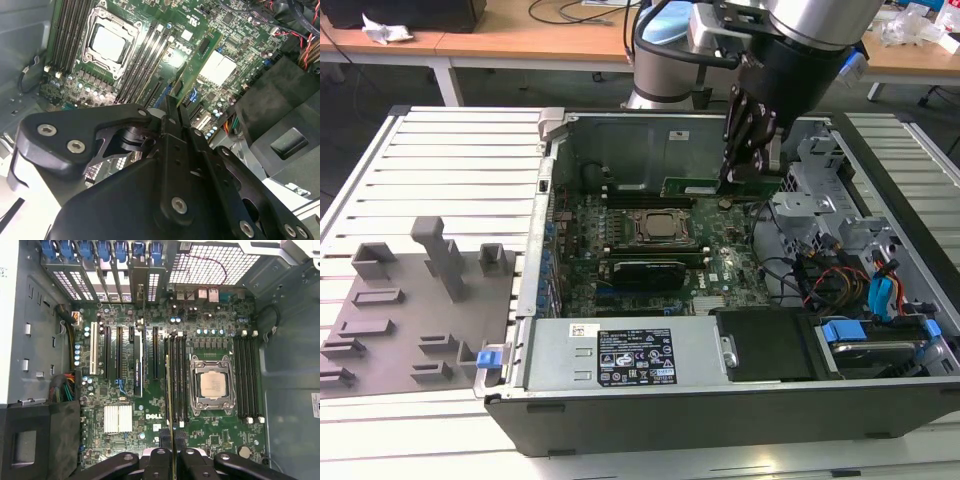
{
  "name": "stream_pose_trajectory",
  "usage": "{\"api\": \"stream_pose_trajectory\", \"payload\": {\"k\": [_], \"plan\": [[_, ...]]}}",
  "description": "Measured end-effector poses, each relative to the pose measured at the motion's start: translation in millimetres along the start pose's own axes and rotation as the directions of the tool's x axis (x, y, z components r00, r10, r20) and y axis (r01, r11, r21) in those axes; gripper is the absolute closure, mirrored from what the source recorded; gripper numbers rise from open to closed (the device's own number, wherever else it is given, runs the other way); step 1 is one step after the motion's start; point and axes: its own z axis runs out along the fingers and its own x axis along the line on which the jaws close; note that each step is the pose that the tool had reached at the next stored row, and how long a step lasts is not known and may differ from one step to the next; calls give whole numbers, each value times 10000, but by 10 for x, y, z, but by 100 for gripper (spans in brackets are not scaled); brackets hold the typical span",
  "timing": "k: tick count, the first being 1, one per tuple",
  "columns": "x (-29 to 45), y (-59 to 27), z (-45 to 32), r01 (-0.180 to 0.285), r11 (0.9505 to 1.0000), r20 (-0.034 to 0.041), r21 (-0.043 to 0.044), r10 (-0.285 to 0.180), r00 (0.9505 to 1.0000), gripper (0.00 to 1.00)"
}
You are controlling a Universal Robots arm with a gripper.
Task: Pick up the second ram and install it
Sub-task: 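Insert the second ram into the second slot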
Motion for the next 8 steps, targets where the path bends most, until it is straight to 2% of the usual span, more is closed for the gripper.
{"api": "stream_pose_trajectory", "payload": {"k": [8], "plan": [[2, -3, 22, 0, 10000, 0, 1, 0, 10000, 86]]}}
